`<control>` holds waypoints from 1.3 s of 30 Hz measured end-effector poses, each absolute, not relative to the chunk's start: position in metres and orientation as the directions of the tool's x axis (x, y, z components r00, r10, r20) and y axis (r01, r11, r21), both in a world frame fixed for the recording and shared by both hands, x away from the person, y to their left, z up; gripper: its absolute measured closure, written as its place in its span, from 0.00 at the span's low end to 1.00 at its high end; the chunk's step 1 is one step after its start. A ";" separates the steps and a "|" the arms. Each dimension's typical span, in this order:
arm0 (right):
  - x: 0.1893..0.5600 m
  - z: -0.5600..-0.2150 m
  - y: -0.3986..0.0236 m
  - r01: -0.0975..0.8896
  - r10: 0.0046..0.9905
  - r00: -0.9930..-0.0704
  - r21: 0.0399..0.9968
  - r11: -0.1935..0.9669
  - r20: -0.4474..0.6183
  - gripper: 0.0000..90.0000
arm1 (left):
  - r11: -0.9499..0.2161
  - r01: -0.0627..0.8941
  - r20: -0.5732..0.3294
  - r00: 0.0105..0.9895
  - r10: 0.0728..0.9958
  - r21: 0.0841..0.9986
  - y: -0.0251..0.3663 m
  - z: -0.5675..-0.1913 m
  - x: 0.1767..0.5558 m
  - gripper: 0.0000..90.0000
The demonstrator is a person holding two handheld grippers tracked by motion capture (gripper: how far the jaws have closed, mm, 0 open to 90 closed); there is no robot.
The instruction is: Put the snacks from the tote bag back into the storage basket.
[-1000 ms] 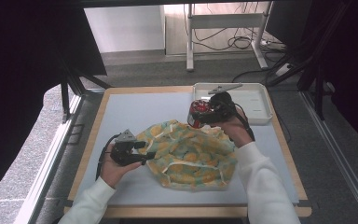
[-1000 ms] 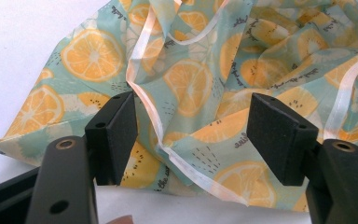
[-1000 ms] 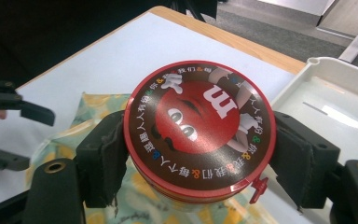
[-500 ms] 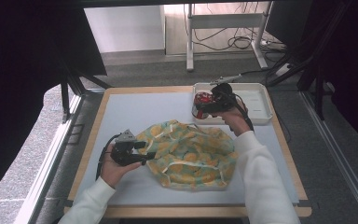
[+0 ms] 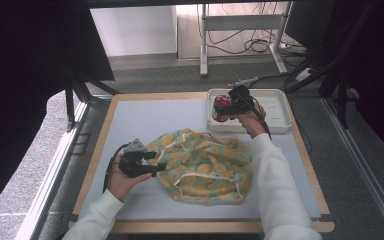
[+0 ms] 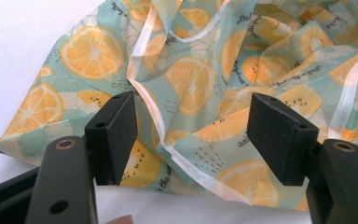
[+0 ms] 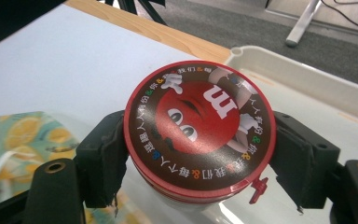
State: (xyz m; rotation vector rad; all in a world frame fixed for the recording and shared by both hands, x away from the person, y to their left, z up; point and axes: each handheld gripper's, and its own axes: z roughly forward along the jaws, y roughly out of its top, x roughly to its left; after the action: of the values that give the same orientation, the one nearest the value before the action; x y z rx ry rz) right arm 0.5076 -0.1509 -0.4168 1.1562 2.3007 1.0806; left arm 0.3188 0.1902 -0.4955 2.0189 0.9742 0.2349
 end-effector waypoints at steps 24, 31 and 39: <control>0.538 -0.458 -0.141 0.568 0.817 -0.577 0.718 0.402 0.000 0.29 | -0.333 0.551 -0.185 0.684 0.705 0.765 0.189 -0.496 0.319 0.37; 0.542 -0.470 -0.138 0.581 0.814 -0.580 0.694 0.426 -0.014 0.29 | -0.329 0.551 -0.187 0.682 0.707 0.767 0.191 -0.495 0.318 0.37; 0.543 -0.472 -0.139 0.600 0.819 -0.574 0.691 0.403 0.022 0.28 | -0.334 0.552 -0.185 0.683 0.706 0.764 0.190 -0.495 0.318 0.37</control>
State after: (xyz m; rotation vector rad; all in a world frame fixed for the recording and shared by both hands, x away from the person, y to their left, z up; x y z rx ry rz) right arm 0.5429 -0.1389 -0.4724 1.2315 2.3430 0.9559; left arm 0.3181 0.1902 -0.4950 2.0275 0.9678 0.2253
